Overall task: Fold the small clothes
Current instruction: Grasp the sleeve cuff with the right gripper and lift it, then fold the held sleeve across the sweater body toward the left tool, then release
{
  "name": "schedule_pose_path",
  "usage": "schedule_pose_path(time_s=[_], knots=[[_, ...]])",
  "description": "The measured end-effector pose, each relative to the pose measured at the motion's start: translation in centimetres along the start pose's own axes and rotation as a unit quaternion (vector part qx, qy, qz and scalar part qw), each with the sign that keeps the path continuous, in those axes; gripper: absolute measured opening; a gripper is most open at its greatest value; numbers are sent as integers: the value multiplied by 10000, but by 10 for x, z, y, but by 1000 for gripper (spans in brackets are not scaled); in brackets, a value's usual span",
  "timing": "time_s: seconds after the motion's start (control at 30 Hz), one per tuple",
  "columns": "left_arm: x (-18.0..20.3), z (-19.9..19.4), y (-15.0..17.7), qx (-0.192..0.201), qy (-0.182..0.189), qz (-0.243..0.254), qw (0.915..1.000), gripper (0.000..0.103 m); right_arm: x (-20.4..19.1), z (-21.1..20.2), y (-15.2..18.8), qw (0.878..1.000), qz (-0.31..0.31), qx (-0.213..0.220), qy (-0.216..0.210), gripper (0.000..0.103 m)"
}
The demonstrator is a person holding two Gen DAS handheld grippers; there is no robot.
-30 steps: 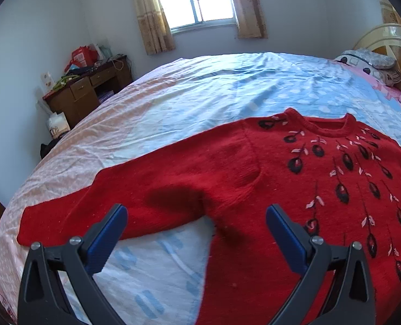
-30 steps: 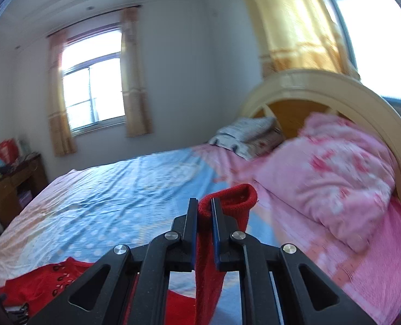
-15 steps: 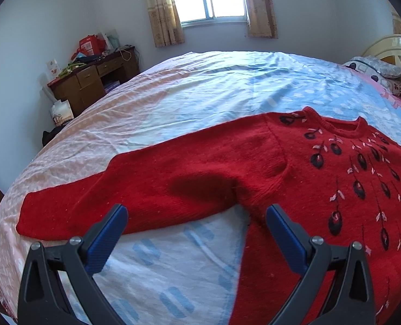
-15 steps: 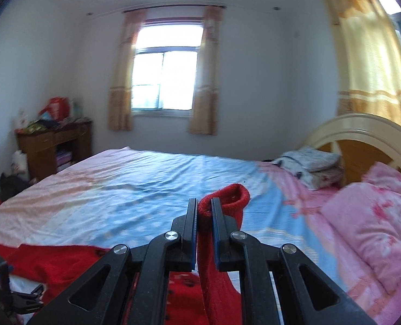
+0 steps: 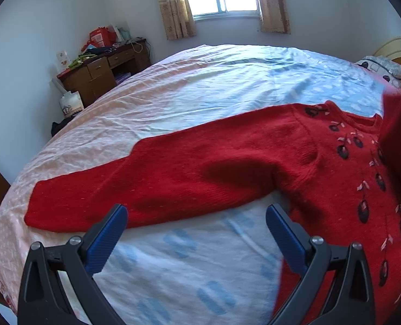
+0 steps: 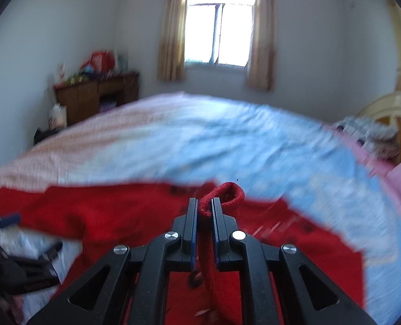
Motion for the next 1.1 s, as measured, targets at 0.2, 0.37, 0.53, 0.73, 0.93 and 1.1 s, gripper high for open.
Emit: schedule_pose_path(time_s=[0.2, 0.37, 0.53, 0.73, 0.93, 1.1], knots=[[-10, -6, -3, -11, -60, -19, 10000, 103, 13, 4, 40, 9977, 173, -549, -371, 48], [10, -18, -11, 27, 293, 106, 9995, 103, 60, -40, 60, 9968, 417, -628, -251, 50], [51, -35, -18, 49, 830, 412, 9957, 103, 100, -87, 97, 9952, 596, -773, 66, 50], [107, -27, -22, -343, 1427, 737, 9864, 83, 116, -116, 137, 9954, 615, -683, 252, 51], [143, -1, -16, -968, 1554, 725, 9804, 59, 122, -122, 147, 9963, 560, -508, 407, 51], [154, -6, -14, -872, 1981, 489, 9751, 15, 123, -125, 149, 9970, 477, -350, 502, 51]])
Point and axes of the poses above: each gripper's, at about its wrist camera, not at the fingertips, and z roughly the way its jaws point, x to its right, y to its underside, the point moved 4 cm from there along z, roughly the way its jaws point, and after that the axes turned 4 degrees about -y, right-handed, at the moved point
